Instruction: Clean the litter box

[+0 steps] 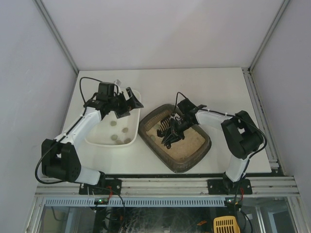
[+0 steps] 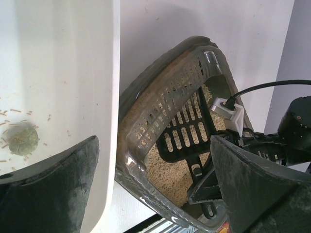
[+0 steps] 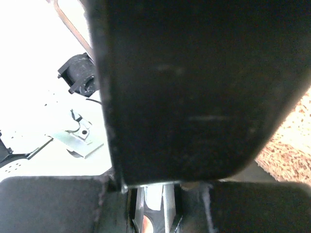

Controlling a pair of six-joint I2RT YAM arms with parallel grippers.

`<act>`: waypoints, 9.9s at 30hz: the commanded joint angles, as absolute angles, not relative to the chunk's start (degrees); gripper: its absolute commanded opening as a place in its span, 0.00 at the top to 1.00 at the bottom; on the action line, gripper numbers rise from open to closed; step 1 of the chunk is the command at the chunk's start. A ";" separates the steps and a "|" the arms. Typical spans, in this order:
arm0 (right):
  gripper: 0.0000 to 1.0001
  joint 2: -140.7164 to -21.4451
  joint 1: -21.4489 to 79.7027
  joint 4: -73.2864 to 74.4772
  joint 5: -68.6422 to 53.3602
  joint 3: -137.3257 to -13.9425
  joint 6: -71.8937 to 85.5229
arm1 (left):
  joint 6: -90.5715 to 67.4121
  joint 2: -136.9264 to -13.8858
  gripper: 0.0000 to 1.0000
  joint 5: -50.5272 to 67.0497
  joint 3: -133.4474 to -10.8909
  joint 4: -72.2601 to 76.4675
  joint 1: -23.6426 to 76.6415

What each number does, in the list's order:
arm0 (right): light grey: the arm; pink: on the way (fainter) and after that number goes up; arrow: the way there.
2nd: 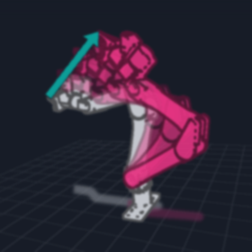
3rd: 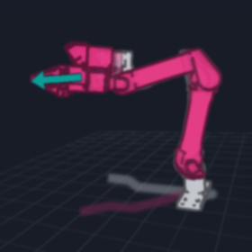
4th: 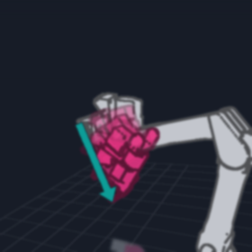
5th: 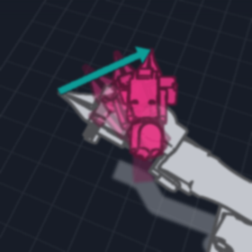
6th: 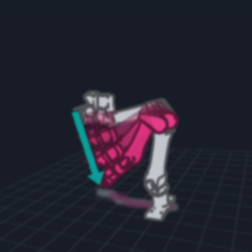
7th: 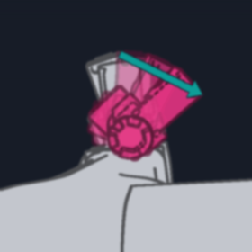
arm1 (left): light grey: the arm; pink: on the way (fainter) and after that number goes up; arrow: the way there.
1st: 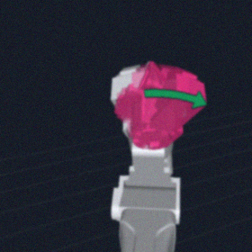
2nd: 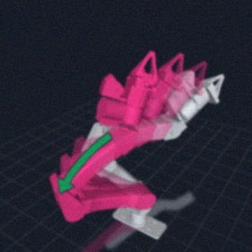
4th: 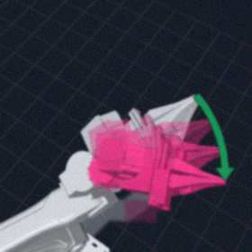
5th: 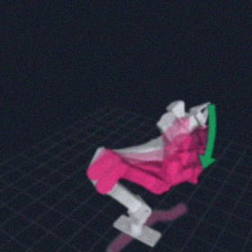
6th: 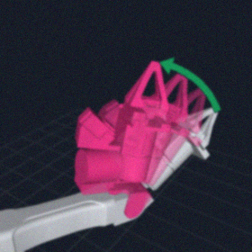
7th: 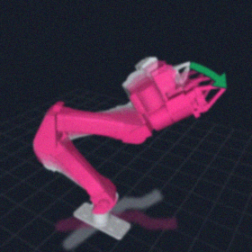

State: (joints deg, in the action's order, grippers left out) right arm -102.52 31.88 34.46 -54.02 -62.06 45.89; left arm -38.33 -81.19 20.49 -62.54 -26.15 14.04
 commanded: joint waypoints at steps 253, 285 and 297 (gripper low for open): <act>1.00 -88.79 44.91 73.82 -26.08 -73.07 26.74 | -54.93 -91.08 0.00 11.46 -68.08 -29.01 32.78; 1.00 -86.05 42.23 59.25 -13.58 -68.81 38.64 | -56.74 -92.69 0.00 11.30 -69.88 -18.31 32.70; 1.00 -93.36 40.17 52.80 -16.86 -68.77 36.32 | -58.71 -89.47 0.00 10.69 -64.75 -14.69 32.73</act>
State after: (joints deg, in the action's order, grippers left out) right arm -91.09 40.66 57.12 -17.06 -68.20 38.76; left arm -57.89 -92.86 11.03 -65.49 -17.96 32.62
